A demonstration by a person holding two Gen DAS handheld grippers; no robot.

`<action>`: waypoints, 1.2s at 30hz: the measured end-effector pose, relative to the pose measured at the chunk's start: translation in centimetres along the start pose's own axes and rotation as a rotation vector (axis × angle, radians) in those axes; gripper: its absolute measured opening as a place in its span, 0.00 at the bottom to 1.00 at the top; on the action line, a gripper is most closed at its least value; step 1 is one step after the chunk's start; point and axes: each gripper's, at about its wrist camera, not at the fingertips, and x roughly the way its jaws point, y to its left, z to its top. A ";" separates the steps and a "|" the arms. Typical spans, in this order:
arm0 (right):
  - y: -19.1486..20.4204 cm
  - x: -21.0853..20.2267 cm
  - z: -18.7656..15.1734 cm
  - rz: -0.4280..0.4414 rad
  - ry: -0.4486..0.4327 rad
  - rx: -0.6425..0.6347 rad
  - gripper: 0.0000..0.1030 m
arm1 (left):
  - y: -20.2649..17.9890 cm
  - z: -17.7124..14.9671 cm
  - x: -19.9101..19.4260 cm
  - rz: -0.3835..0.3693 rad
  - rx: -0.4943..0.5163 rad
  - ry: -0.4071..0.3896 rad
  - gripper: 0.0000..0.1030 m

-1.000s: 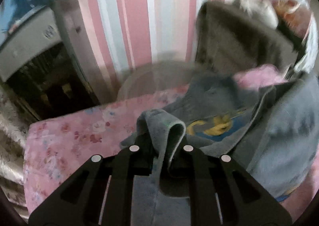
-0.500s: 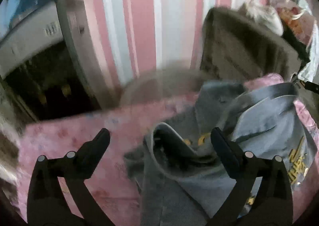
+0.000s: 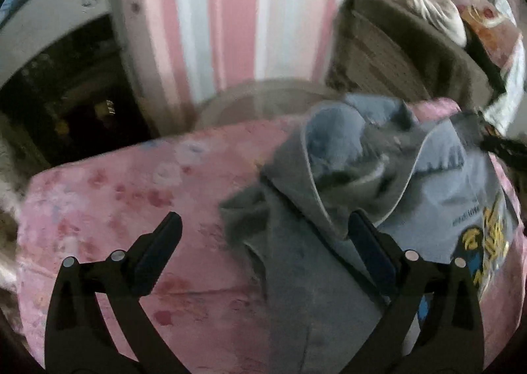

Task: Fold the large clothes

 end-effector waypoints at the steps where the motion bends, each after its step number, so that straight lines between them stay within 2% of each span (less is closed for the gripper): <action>1: 0.5 0.4 0.0 -0.011 -0.004 -0.022 0.40 | -0.6 -0.1 0.4 0.005 0.024 0.003 0.96; 2: 1.0 0.7 0.0 -0.032 -0.006 -0.046 0.16 | -1.2 -0.2 0.8 0.009 0.046 0.005 0.93; 3: 1.4 1.1 0.1 -0.041 0.007 -0.063 0.07 | -1.7 -0.1 1.2 -0.005 0.062 0.013 0.81; 4: 1.5 1.2 0.2 -0.047 0.001 -0.066 0.04 | -2.1 -0.1 1.5 -0.034 0.066 0.021 0.60; 5: 1.8 0.9 0.3 -0.064 -0.021 -0.077 0.02 | -2.3 0.1 1.7 -0.068 0.061 0.023 0.51; 6: 1.9 0.0 0.5 -0.092 -0.069 -0.079 0.02 | -2.4 0.5 1.6 -0.060 0.048 0.009 0.48; 7: 1.3 -1.5 1.0 -0.083 -0.130 -0.034 0.01 | -2.5 0.8 1.1 -0.051 0.035 -0.015 0.46; 9: -0.8 -3.8 1.6 -0.029 -0.208 0.101 0.01 | -1.9 1.6 -0.6 -0.056 -0.005 -0.081 0.51; 10: -1.9 -4.4 1.9 0.002 -0.226 0.168 0.01 | -1.5 2.0 -1.4 -0.047 -0.024 -0.109 0.67; 12: -4.3 -3.9 2.6 0.069 -0.199 0.320 0.01 | -0.4 2.7 -3.1 -0.040 -0.060 -0.161 0.91; 13: -5.0 -3.0 2.7 0.075 -0.162 0.363 0.02 | -0.1 2.9 -3.6 -0.033 -0.066 -0.177 0.94; 15: -5.3 -0.2 2.8 0.025 -0.056 0.361 0.05 | 0.1 3.1 -4.0 -0.017 -0.052 -0.169 0.95; 16: -5.1 0.6 2.6 0.010 -0.031 0.347 0.13 | 0.0 3.1 -3.7 -0.006 -0.036 -0.147 0.95; 17: -4.9 1.2 2.3 -0.002 0.002 0.324 0.16 | -0.2 3.0 -3.2 0.016 -0.020 -0.123 0.95; 18: -4.7 1.1 2.0 -0.004 -0.003 0.316 0.20 | -0.7 2.6 -2.3 0.052 0.013 -0.085 0.95; 20: -4.3 0.1 1.4 -0.028 -0.042 0.277 0.33 | -1.8 2.0 -0.8 0.108 0.081 -0.033 0.95; 21: -4.2 -0.5 1.1 -0.057 -0.058 0.254 0.34 | -2.4 1.5 0.1 0.142 0.118 -0.014 0.95; 23: -4.2 -1.4 0.5 -0.061 -0.078 0.246 0.40 | -3.2 1.1 1.7 0.166 0.159 0.019 0.95; 24: -4.5 -1.6 0.1 -0.042 -0.084 0.258 0.45 | -3.4 1.0 2.1 0.154 0.162 0.027 0.92; 25: -4.6 -1.7 0.0 -0.024 -0.083 0.267 0.52 | -3.4 1.0 2.5 0.131 0.157 0.033 0.82; 26: -4.6 -1.7 -0.4 -0.006 -0.080 0.273 0.54 | -3.5 1.1 2.9 0.096 0.150 0.044 0.74; 28: -4.5 -1.2 -1.0 0.011 -0.066 0.277 0.55 | -3.3 1.4 3.4 0.036 0.129 0.048 0.49; 29: -4.3 -1.1 -1.2 0.007 -0.061 0.278 0.55 | -3.1 1.6 3.4 0.010 0.110 0.040 0.43; 30: -4.1 -0.9 -1.5 0.004 -0.059 0.275 0.55 | -2.4 1.9 2.7 -0.019 0.063 0.014 0.22; 31: -3.9 -0.8 -1.7 0.016 -0.060 0.266 0.55 | -1.7 2.0 2.2 -0.055 0.019 -0.007 0.17; 33: -3.5 -0.6 -2.0 0.059 -0.059 0.253 0.55 | 0.3 2.3 0.5 -0.150 -0.089 -0.064 0.15; 36: -2.8 0.2 -2.1 0.028 -0.027 0.204 0.55 | 1.9 2.2 -1.6 -0.217 -0.141 -0.123 0.14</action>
